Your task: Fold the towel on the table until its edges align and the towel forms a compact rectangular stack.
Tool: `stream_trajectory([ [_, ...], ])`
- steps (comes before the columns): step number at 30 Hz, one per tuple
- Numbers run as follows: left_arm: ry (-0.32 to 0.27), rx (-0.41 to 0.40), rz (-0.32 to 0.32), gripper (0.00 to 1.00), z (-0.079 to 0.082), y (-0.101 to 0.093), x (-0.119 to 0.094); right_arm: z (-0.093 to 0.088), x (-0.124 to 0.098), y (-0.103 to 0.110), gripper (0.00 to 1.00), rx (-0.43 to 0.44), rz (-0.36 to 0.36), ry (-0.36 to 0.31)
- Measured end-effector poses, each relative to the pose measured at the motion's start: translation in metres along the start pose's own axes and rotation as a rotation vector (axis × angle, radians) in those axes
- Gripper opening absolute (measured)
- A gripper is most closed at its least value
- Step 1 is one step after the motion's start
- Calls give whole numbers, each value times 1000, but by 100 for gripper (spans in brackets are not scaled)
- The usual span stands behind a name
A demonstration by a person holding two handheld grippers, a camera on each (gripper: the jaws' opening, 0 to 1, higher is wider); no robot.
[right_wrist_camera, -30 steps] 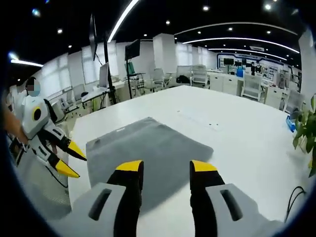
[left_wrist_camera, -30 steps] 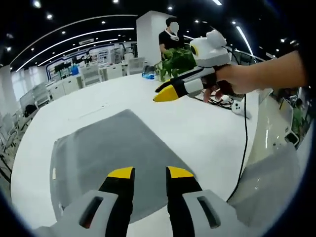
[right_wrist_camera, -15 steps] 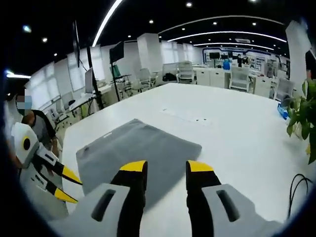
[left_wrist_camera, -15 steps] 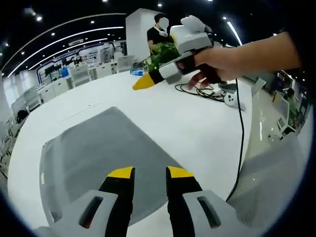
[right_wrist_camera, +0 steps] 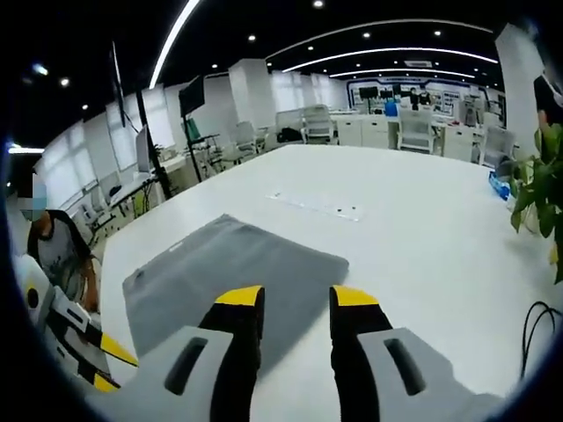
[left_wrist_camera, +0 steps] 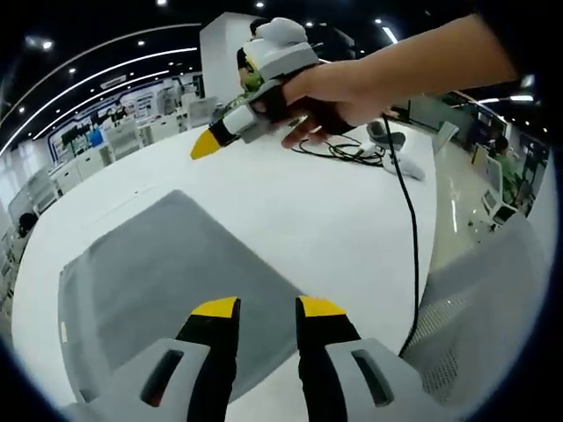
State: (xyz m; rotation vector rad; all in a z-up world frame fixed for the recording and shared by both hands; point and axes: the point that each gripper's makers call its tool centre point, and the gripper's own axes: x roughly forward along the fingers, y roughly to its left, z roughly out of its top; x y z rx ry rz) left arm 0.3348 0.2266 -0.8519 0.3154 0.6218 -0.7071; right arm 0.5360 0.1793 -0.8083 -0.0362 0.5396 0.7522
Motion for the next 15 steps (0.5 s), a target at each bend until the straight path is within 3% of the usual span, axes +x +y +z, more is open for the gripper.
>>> stream_trajectory([
  [9, -5, 23, -19, 25, -4, -7, 5, -3, 13, -3, 29, 18, -4, 8],
  [15, -4, -11, -40, 25, -9, -12, 12, -4, 23, -7, 29, 31, -8, 19],
])
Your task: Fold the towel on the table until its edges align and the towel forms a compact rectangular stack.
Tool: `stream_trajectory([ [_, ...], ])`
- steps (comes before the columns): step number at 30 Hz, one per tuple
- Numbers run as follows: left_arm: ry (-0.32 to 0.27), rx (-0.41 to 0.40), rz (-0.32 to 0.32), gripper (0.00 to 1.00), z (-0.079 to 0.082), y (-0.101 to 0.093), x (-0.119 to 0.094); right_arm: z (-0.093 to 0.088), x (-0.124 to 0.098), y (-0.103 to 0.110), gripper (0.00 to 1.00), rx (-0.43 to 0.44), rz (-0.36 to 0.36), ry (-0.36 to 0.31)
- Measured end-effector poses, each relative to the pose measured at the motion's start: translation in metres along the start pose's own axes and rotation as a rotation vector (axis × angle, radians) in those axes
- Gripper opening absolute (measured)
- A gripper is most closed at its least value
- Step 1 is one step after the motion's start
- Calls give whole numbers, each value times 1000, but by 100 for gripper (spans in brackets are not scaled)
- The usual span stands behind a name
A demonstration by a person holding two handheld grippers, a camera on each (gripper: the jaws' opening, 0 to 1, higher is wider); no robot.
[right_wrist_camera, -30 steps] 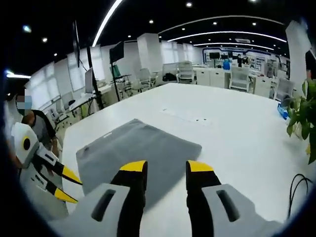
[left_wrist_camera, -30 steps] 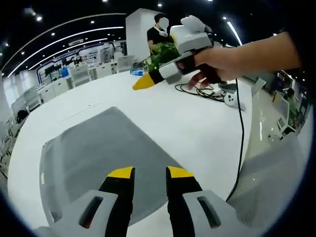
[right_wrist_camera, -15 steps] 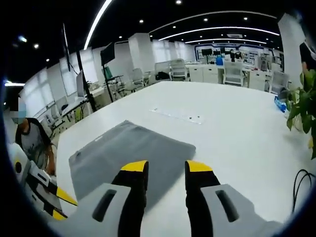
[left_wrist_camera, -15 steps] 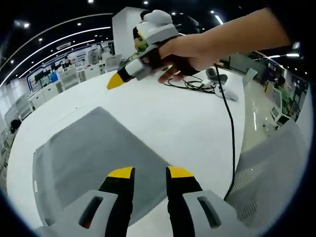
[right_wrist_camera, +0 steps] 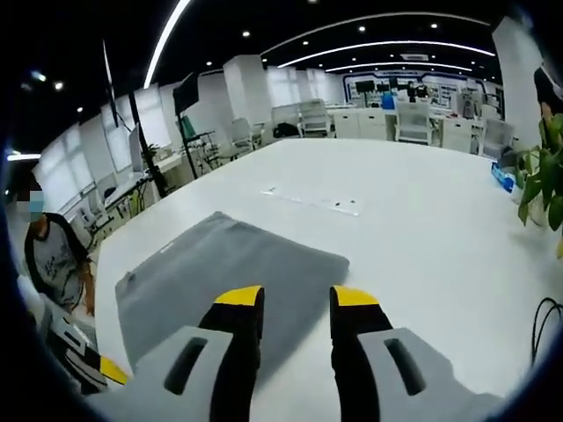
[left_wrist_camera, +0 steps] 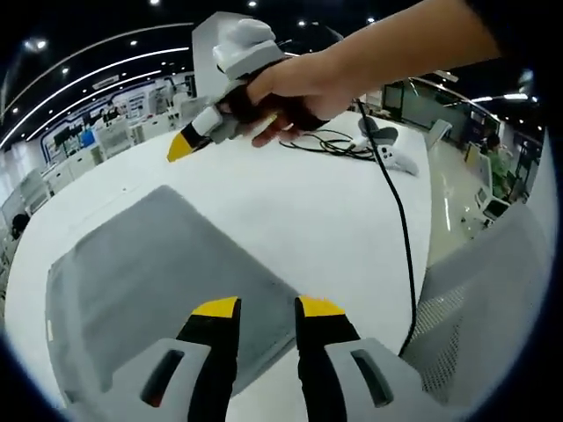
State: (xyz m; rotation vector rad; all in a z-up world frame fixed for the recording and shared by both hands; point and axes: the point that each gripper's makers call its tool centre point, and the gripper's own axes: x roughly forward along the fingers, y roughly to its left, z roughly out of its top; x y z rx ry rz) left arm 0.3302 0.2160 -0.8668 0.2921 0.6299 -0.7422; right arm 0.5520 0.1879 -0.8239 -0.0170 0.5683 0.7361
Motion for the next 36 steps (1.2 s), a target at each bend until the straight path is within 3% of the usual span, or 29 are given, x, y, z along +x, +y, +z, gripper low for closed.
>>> stream_trajectory([
  [10, 19, 3, -46, 26, -9, -10, 17, -1, 8, -4, 30, 39, -8, -6],
  [24, 73, 75, -107, 26, -28, -31, 34, -7, 21, -19, 30, 55, -21, 6],
  [28, 84, 117, -97, 26, -33, -32, 38, -10, 24, -19, 30, 53, -24, 13],
  [36, 74, 111, -66, 20, -30, -30, 38, -15, 31, -22, 29, 53, -25, 30],
])
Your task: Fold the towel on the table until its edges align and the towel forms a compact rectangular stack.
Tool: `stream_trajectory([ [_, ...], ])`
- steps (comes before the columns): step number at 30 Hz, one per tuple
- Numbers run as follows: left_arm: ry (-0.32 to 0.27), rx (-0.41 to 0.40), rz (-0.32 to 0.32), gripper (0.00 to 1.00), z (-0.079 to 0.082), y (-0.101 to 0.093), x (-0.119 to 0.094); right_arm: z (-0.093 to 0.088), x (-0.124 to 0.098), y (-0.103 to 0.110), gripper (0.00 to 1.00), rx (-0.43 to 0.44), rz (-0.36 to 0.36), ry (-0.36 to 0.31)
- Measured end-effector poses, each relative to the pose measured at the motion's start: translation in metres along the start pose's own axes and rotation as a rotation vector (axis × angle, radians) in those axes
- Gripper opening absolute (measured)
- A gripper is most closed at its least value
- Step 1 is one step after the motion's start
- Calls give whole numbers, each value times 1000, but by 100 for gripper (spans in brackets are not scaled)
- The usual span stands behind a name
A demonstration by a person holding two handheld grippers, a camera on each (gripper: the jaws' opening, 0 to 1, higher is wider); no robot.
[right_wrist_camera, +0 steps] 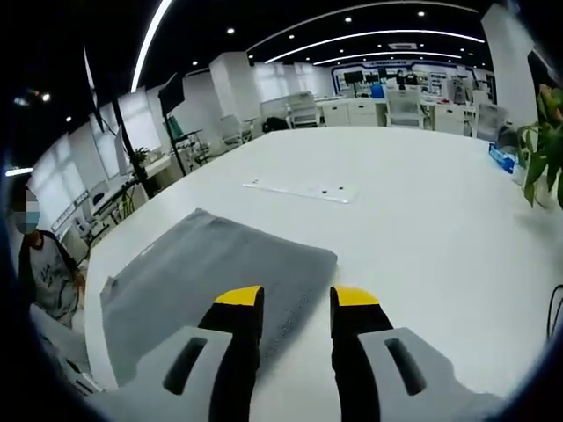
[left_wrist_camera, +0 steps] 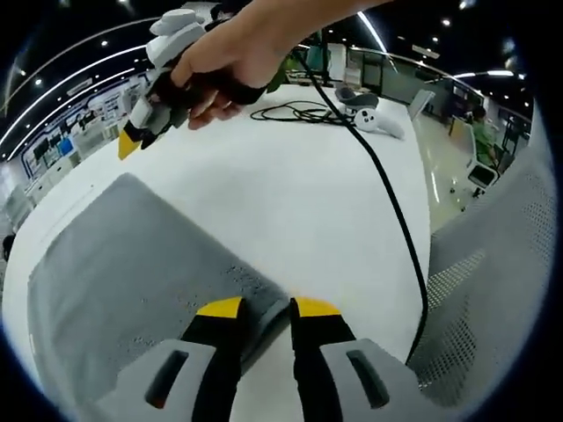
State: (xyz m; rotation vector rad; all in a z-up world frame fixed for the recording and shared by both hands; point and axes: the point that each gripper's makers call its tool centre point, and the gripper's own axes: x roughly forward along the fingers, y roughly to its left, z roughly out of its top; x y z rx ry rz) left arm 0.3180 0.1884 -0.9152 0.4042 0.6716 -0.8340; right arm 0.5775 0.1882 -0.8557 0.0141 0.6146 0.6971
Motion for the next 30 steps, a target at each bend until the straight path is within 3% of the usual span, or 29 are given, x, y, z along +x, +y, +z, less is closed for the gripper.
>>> stream_trajectory([
  [4, 11, 30, 5, 10, -2, 0, 0, -2, 4, -3, 29, 8, -6, 8],
  [7, 16, 5, -27, 6, -2, -6, -1, -4, 6, -1, 29, 10, -3, 12],
  [16, 47, -69, -97, 6, -3, -22, -3, -12, 14, -10, 28, 9, -41, 29],
  [21, 52, -74, -121, 6, -2, -32, -2, -21, 16, -17, 26, -51, -64, 74],
  [25, 57, -81, -145, 6, -1, -43, -2, -31, 15, -32, 14, -5, -130, 103],
  [26, 60, -81, -149, 6, 0, -45, -2, -35, 15, -36, 10, -10, -152, 119],
  [27, 60, -79, -150, 6, 0, -46, -2, -41, 12, -37, 8, -74, -149, 158],
  [30, 62, -74, -152, 6, 1, -46, -1, -45, 14, -37, 11, -68, -149, 152],
])
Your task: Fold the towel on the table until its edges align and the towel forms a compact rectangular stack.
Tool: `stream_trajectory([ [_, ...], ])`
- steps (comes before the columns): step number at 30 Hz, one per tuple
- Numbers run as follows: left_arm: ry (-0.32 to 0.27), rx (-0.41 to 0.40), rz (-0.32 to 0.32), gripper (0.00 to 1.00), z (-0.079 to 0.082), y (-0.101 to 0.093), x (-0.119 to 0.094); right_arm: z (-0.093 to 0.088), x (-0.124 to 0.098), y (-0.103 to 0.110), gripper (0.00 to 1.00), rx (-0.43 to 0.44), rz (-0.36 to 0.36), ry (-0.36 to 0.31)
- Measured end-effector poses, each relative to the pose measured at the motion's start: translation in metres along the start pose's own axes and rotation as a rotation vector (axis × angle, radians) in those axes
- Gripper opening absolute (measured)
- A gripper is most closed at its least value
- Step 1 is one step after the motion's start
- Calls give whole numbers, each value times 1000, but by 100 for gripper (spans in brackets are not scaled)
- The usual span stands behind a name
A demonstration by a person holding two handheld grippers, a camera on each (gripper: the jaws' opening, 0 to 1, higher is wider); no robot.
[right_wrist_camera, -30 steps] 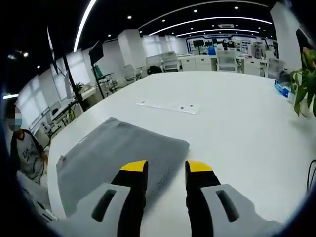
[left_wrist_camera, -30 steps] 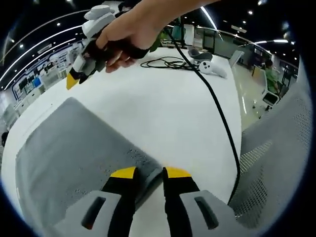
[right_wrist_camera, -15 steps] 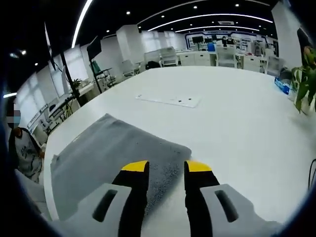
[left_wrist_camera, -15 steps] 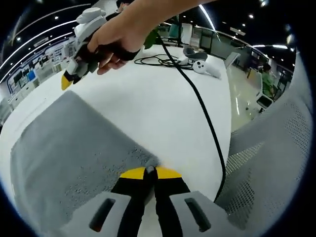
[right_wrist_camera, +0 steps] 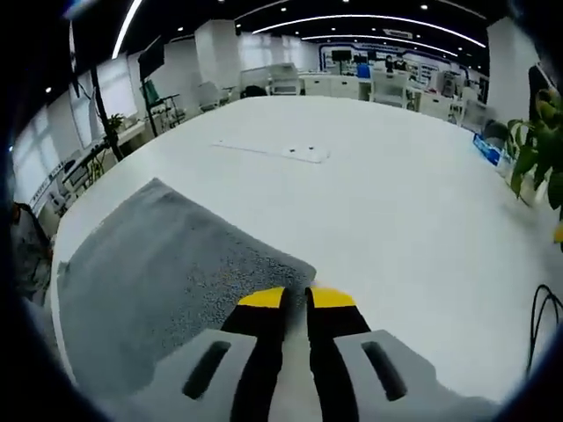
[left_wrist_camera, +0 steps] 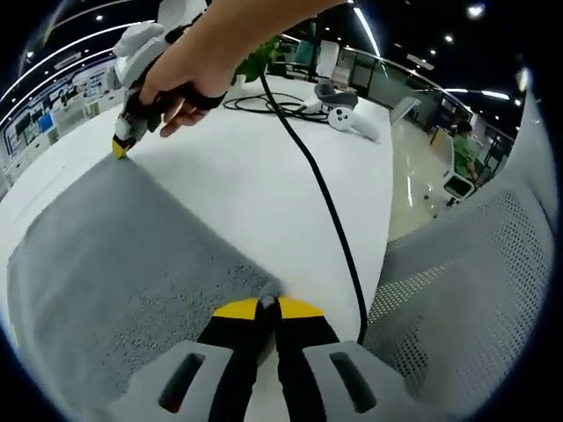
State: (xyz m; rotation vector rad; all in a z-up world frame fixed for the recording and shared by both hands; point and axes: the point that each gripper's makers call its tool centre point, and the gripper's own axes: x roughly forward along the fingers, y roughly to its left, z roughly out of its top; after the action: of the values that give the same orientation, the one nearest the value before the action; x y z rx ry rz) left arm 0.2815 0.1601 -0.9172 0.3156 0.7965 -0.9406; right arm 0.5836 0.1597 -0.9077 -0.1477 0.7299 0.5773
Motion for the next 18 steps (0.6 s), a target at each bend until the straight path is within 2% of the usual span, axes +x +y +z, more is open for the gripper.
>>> stream_trajectory([
  [6, 6, -12, 1, 6, 2, -1, 1, 0, 4, -3, 16, 4, 0, 0],
  [11, 5, -24, 2, 6, 3, -2, 2, -2, 8, -4, 12, 29, 8, 8],
  [14, 5, -1, 5, 6, 3, -2, 2, -4, 9, -4, 11, 28, 10, 19],
  [17, 9, -2, 6, 6, 3, -2, 1, -6, 8, 5, 2, -2, 48, 49],
  [18, 10, -6, 7, 6, 3, -2, 1, -4, 9, 4, 2, 3, 38, 49],
])
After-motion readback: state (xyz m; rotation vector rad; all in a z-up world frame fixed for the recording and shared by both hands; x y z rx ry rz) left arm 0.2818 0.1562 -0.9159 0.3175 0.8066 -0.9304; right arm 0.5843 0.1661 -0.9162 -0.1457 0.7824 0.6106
